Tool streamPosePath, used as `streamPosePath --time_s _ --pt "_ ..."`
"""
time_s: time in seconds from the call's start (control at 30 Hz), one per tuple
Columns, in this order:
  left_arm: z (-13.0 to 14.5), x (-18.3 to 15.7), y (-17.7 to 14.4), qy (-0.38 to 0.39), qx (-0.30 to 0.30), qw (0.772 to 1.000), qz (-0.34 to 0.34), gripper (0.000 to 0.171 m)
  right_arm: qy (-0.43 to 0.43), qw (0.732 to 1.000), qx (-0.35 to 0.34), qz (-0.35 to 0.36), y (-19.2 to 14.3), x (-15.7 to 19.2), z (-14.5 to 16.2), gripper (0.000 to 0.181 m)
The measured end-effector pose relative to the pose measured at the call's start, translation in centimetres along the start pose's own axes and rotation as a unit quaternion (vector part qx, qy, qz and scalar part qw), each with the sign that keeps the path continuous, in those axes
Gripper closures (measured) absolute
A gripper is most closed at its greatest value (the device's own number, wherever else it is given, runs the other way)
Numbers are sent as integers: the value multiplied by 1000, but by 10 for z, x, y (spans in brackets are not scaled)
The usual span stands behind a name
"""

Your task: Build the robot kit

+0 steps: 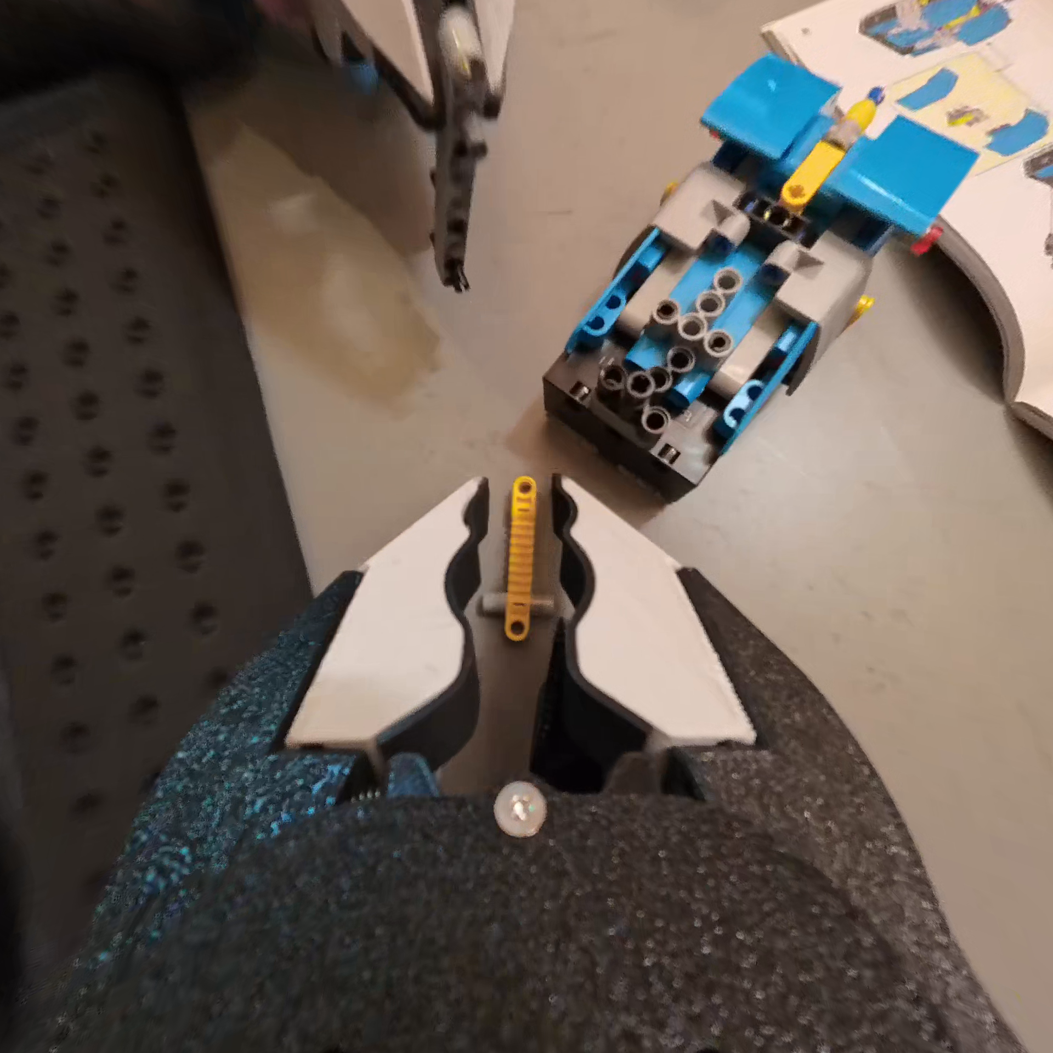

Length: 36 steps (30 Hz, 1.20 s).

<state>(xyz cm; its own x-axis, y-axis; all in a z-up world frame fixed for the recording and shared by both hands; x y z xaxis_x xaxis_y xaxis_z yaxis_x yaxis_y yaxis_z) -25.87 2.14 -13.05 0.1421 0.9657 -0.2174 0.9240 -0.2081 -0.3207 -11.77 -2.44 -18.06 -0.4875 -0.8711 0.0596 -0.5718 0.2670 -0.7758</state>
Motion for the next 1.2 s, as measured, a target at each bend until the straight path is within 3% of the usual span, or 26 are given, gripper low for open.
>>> streamPosePath --time_s 0.17,0.27,0.33,0.4,0.57,0.83,1.07,1.2 --pt "-4 1 1 -57 -43 997 30 165 -7 1000 -4 15 1 -6 2 174" --pt "-10 2 1 -108 -90 988 60 165 30 989 -147 0 -30 -5 -29 174" --pt "-15 4 -2 -148 -127 978 79 165 98 952 -285 -47 -53 -6 -53 174" --pt "-19 5 -5 -180 -161 965 102 165 151 917 -352 -112 -57 -4 -67 174" --pt "-23 4 -7 -193 -188 956 115 165 211 881 -391 -164 -49 -4 -77 174" --pt "-26 5 -9 -192 -212 953 102 165 234 866 -402 -184 -43 -5 -81 174" --pt "-31 5 -11 -207 -259 938 105 166 280 815 -452 -229 -41 -6 -83 174" --pt "-30 4 -10 -208 -260 938 101 165 274 824 -445 -221 -39 -4 -86 174"
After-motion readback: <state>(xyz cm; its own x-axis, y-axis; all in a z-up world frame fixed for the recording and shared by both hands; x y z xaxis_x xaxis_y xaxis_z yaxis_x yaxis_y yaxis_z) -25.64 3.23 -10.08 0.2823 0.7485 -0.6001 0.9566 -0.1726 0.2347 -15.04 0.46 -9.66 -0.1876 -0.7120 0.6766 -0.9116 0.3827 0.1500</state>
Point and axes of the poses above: each gripper's, where its closed fingertips meet, y out along the fingers, z out of its underside, x = y × z across the jaws, the point moved 6 cm from there along -y, back along the fingers, and after that the axes turned 3 degrees about x, right-handed, at the moved point
